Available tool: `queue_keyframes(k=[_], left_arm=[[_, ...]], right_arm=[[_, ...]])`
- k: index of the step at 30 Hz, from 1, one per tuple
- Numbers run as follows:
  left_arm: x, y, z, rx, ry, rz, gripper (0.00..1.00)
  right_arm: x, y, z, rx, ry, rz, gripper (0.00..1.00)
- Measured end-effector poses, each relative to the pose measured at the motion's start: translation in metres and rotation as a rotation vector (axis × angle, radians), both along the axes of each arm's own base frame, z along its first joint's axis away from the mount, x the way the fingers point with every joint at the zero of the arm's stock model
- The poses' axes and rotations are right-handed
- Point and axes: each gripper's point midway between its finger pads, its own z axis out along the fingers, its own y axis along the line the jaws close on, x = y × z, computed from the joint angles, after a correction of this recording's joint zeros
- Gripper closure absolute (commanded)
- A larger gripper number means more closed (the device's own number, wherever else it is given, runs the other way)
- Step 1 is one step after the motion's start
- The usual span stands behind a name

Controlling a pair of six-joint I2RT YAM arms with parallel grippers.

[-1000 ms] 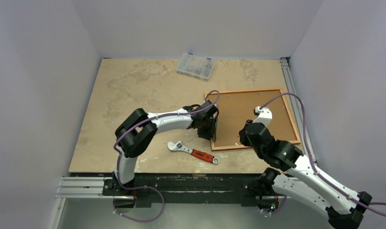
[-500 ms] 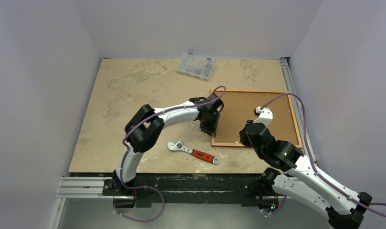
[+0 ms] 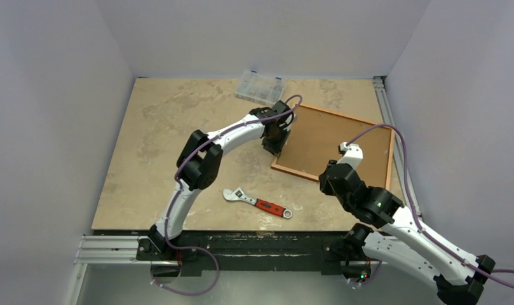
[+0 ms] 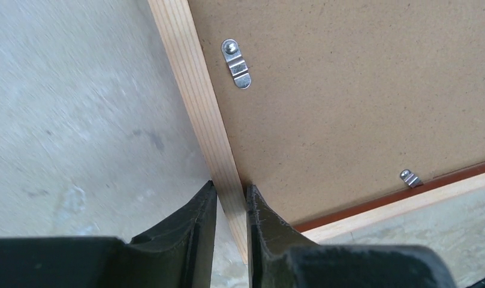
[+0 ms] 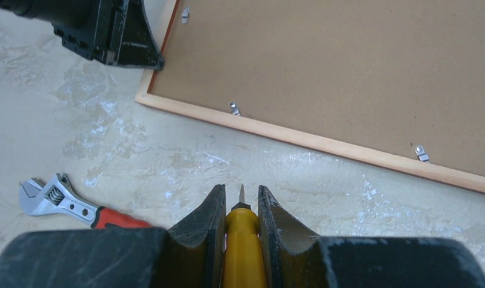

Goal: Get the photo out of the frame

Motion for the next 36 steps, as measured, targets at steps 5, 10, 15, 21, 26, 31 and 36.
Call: queue_keyframes(k=[5, 10, 15, 21, 26, 31, 36], left_arm=[[0.021, 0.0, 0.004, 0.004, -0.005, 0.005, 0.62], [0.018, 0.008, 0.022, -0.058, 0.04, 0.067, 0.4], [-0.013, 0.02, 0.058, -0.188, 0.122, 0.207, 0.31], [-0.046, 0.008, 0.081, -0.419, 0.276, 0.439, 0.33], [-0.064, 0.002, 0.045, -0.46, 0.475, 0.677, 0.34], [-0.064, -0.007, 0.036, -0.471, 0.519, 0.835, 0.4], [-0.063, -0.018, 0.028, -0.426, 0.489, 0.946, 0.45]], right_arm=[[-0.001, 0.0, -0.003, -0.006, 0.013, -0.005, 1.0], [-0.002, -0.001, -0.002, 0.003, 0.013, -0.01, 1.0], [-0.002, -0.001, -0.002, 0.005, 0.012, -0.01, 1.0], [-0.002, -0.001, -0.001, 0.008, 0.009, -0.011, 1.0], [-0.003, -0.002, 0.003, 0.027, -0.006, -0.012, 1.0], [-0.003, -0.002, 0.004, 0.033, -0.011, -0.012, 1.0], [-0.003, -0.002, 0.004, 0.032, -0.01, -0.012, 1.0]])
